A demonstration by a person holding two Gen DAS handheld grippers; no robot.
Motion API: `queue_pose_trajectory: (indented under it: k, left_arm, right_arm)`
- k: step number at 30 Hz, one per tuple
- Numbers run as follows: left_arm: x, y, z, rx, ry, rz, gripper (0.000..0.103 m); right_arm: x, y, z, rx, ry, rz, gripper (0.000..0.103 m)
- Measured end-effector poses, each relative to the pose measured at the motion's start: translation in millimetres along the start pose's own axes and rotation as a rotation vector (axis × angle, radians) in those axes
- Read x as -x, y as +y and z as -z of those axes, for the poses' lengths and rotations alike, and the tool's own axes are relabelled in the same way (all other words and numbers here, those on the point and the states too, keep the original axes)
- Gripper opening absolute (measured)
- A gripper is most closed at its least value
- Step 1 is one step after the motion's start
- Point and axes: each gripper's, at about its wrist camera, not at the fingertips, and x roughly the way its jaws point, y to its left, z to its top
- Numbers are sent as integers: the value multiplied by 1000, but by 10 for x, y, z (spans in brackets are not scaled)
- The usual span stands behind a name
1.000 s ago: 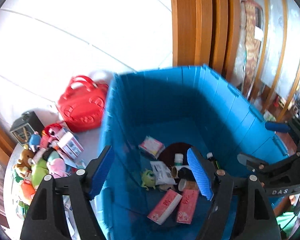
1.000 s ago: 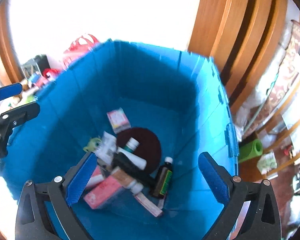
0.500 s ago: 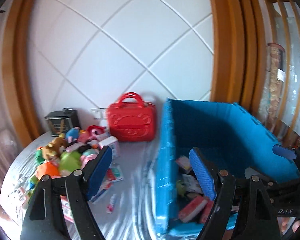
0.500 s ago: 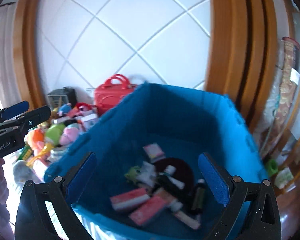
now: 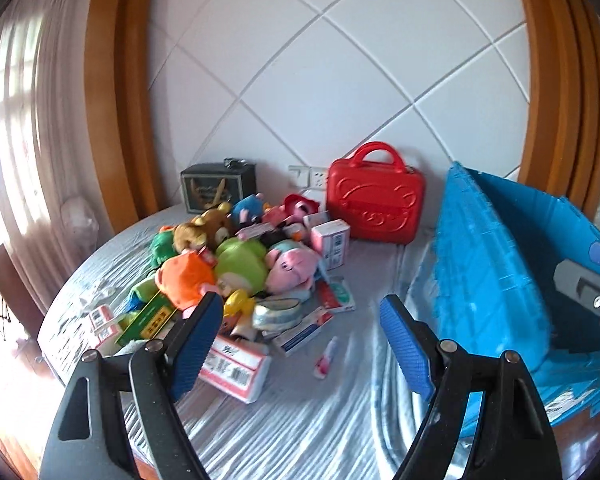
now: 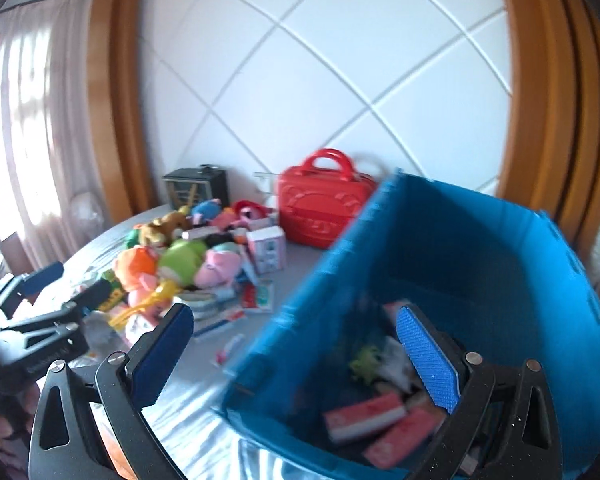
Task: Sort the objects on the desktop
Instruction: 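Move both tools back over the pile of items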
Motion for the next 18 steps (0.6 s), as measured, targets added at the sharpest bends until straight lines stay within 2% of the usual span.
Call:
queue_pose_trajectory:
  k: [5,12,18]
  left_arm:
    - [-193,693,138,26,36,-25,81]
    - [-557,1741,299,40,107,-69,80]
    - [-933,2544,543,38,183,-91,80]
  right_arm:
    - [-224,516,-66,24,10,-24,103]
    - [-750,1336,-51,30,100,-38,103]
    - [-1246,1737,130,-30,205,-3,103]
